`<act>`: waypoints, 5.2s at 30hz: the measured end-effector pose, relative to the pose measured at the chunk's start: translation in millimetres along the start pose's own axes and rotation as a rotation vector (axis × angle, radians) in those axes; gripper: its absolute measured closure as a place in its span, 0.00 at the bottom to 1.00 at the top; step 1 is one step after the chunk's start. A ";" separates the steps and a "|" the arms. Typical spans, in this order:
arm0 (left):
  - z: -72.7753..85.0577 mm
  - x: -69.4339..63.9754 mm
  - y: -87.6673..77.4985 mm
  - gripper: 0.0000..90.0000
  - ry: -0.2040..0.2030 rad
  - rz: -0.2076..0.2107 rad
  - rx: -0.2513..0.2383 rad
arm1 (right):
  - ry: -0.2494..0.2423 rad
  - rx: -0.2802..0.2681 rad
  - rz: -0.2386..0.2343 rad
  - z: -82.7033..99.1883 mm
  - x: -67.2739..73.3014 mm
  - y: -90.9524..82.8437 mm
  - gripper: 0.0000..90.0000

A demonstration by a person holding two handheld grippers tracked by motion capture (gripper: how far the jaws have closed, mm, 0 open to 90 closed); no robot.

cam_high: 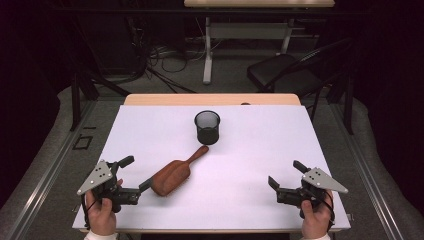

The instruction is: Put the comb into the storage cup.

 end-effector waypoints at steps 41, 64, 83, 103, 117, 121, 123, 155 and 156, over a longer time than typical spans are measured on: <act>-33.7 7.3 80.6 0.00 -0.153 -0.017 0.231 | 0.001 0.043 -0.029 6.0 2.3 13.3 0.00; -52.5 33.8 121.9 0.27 -0.241 -0.113 0.297 | -0.013 0.077 -0.038 10.6 3.2 19.7 0.00; -47.8 41.0 149.8 0.61 -0.310 -0.219 0.399 | -0.011 0.089 -0.044 11.4 3.2 20.6 0.00; -46.1 31.9 199.3 0.94 -0.376 -0.255 0.598 | -0.005 0.096 -0.054 12.4 0.2 21.5 0.03; -30.6 28.2 221.6 1.00 -0.390 -0.261 0.737 | -0.005 0.100 -0.062 12.4 0.0 21.7 0.04; -28.3 27.1 225.6 1.00 -0.403 -0.262 0.758 | -0.005 0.099 -0.062 12.3 -0.1 21.7 0.04; -27.8 26.5 227.1 1.00 -0.404 -0.258 0.762 | -0.005 0.099 -0.063 12.3 -0.2 21.7 0.04; -21.5 -11.0 237.6 1.00 -0.334 -0.126 0.833 | -0.005 0.102 -0.064 12.6 -1.7 21.4 0.04; -21.2 -12.8 237.7 1.00 -0.326 -0.123 0.837 | -0.006 0.102 -0.063 12.7 -1.7 21.4 0.04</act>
Point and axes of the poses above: each handheld gripper's, and its own axes: y roughly forward along the jaws, z roughly out of its underside, x roughly to its left, the point moved 1 cm from there along y, roughly forward along the jaws, and after that the axes turned 3 degrees about x, right-handed, at the moved point
